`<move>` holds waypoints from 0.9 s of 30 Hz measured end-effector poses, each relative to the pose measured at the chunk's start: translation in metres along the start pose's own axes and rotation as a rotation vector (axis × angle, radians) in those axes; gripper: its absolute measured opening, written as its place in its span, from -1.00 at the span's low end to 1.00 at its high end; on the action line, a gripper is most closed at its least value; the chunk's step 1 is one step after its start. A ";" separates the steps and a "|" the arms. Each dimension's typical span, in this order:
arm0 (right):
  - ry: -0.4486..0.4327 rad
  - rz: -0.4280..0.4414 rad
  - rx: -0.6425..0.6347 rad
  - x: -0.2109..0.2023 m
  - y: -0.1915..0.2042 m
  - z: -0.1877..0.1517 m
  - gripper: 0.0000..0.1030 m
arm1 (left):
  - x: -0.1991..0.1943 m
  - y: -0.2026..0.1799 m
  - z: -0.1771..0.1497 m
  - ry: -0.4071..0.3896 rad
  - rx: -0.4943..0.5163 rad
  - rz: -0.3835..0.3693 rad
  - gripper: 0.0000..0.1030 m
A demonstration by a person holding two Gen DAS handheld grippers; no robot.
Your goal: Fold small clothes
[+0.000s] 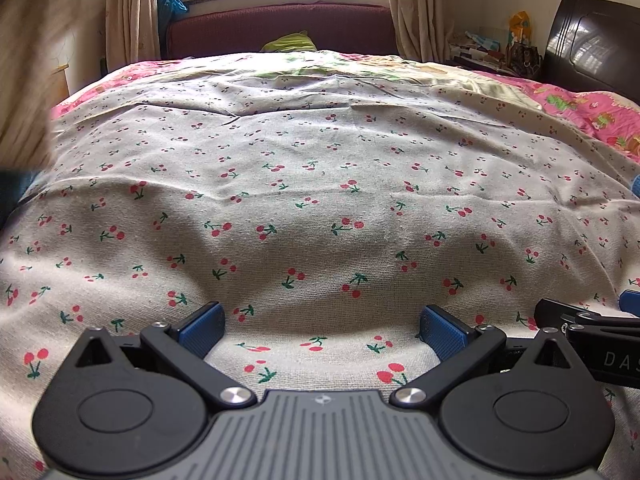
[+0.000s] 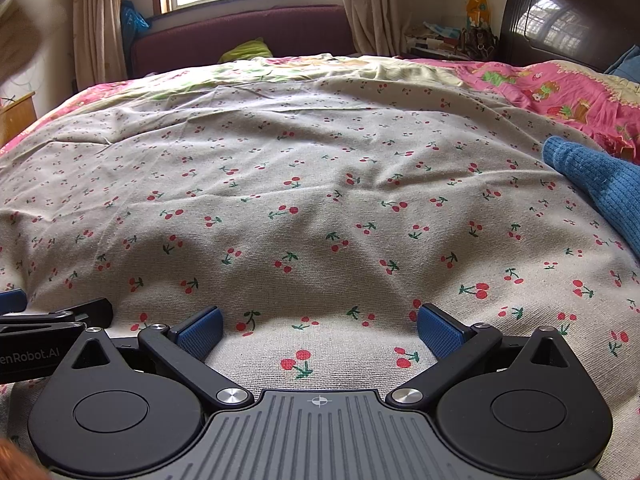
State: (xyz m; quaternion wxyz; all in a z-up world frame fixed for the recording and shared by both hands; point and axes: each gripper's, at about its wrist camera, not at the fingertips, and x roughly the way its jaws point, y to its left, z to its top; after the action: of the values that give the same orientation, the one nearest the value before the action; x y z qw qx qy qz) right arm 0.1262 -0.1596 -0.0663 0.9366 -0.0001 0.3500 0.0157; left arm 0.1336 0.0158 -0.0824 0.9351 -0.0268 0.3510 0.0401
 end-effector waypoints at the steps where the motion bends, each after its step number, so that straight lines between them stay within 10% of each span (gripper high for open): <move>1: 0.000 0.000 0.000 0.000 0.000 0.000 1.00 | 0.000 0.000 0.000 0.000 0.000 0.000 1.00; 27: 0.002 -0.001 0.000 0.001 0.000 -0.003 1.00 | 0.002 0.000 -0.001 -0.002 -0.004 -0.002 1.00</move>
State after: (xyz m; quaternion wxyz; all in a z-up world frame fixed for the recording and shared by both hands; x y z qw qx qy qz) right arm 0.1252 -0.1596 -0.0689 0.9364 -0.0003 0.3507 0.0151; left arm 0.1344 0.0157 -0.0839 0.9355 -0.0288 0.3500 0.0397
